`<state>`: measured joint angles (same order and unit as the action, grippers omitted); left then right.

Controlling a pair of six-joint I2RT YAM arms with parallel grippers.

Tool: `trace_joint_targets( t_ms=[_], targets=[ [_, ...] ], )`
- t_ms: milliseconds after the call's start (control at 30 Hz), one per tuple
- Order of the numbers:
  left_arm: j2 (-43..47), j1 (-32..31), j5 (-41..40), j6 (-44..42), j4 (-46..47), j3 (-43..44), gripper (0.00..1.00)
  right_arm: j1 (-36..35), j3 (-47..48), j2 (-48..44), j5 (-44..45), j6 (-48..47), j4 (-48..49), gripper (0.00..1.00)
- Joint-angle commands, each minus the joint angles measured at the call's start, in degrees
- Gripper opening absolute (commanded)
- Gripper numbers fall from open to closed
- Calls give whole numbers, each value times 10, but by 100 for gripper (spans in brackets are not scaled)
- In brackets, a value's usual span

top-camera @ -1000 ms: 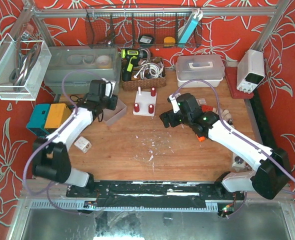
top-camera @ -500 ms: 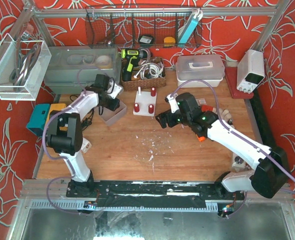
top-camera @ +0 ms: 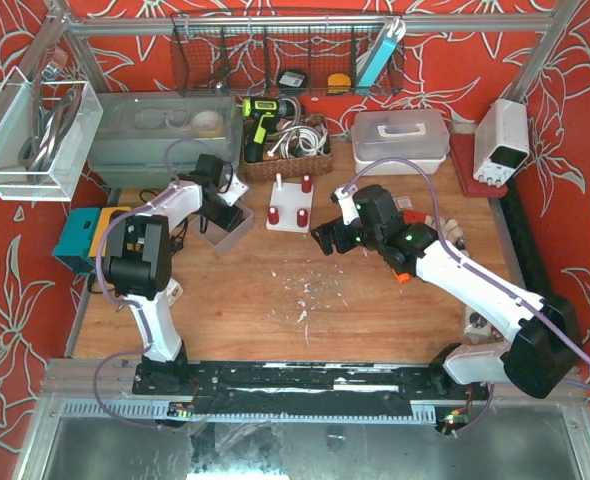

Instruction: Install the large spring

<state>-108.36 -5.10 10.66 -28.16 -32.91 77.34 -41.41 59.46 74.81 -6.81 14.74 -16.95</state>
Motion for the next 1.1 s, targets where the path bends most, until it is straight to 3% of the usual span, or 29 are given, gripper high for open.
trace_joint_targets(
  t_ms=[0,267,467,733,1067],
  targets=[
    [-20,3,7,-20,-23,7,51,-2,-10,-13,17,3,10,99],
    [-31,2,-85,-12,7,-3,51,-2,-8,-10,21,2,8,99],
    [31,3,-132,7,53,-14,50,-2,-11,-10,25,1,11,99],
    [70,4,-51,64,53,-26,53,-2,-13,-6,35,0,12,99],
    [30,3,-106,51,58,-36,54,-2,-17,-15,42,-1,14,99]
  ],
)
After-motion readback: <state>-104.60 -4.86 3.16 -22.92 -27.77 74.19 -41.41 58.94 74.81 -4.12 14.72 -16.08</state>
